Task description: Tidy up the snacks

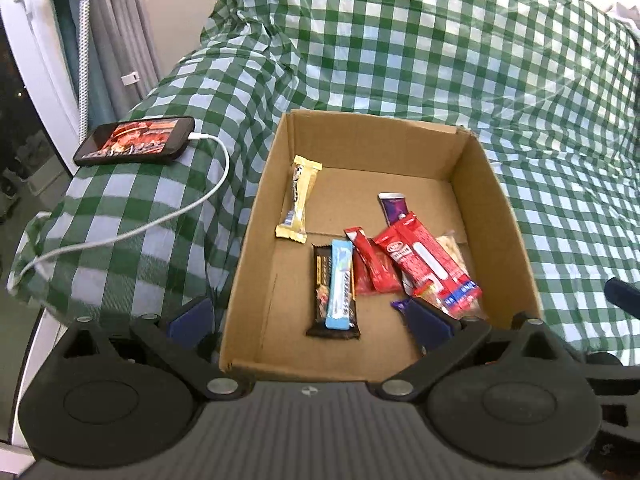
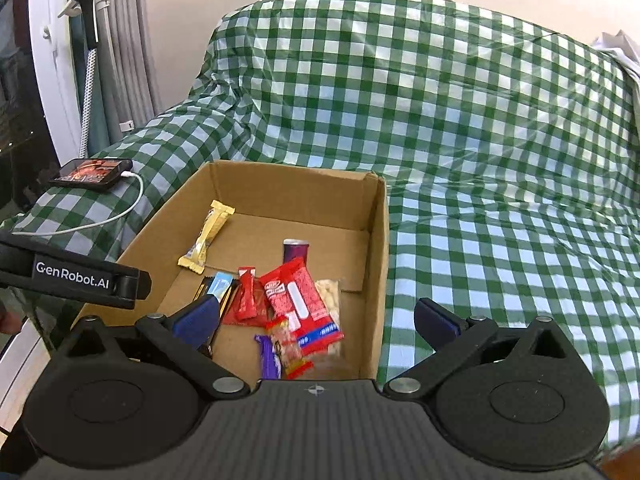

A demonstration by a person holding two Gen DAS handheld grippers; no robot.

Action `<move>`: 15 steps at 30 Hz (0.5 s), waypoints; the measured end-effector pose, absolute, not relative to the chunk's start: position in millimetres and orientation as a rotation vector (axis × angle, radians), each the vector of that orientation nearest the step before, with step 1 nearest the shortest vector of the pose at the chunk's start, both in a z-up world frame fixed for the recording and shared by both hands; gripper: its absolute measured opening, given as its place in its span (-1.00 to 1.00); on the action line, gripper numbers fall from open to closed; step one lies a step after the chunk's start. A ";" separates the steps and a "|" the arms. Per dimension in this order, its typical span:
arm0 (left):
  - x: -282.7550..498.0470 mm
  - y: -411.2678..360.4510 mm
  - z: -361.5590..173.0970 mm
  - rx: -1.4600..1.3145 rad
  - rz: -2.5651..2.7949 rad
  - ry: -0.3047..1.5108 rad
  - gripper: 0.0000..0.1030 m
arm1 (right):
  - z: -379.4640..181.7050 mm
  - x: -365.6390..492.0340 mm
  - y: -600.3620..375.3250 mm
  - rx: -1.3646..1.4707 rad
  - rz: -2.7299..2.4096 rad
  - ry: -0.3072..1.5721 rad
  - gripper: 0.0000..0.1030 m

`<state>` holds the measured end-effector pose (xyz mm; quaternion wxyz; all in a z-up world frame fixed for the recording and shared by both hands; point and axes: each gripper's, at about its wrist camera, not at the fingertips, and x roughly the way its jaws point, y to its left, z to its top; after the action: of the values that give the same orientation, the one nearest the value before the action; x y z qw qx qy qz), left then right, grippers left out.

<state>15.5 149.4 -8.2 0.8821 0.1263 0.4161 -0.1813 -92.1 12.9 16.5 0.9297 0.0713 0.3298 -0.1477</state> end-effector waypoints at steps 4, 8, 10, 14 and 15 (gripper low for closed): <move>-3.2 157.6 -4.4 0.266 -0.384 0.853 0.99 | 20.3 -112.2 22.1 0.124 -0.316 0.661 0.99; -16.7 164.5 0.0 0.258 -0.350 0.828 1.00 | 25.1 -128.9 28.5 0.120 -0.325 0.643 0.99; -24.1 167.2 2.8 0.271 -0.322 0.796 1.00 | 27.6 -135.6 31.1 0.119 -0.327 0.636 0.99; -35.5 171.1 8.2 0.285 -0.297 0.756 1.00 | 33.7 -146.8 35.4 0.102 -0.326 0.610 0.99; -37.9 172.4 9.2 0.285 -0.294 0.750 1.00 | 35.0 -149.5 36.5 0.097 -0.325 0.604 0.99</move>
<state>-37.9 172.4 9.2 0.9100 0.1384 0.3637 -0.1428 -149.5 36.5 35.0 0.9406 0.0475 0.2960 -0.1592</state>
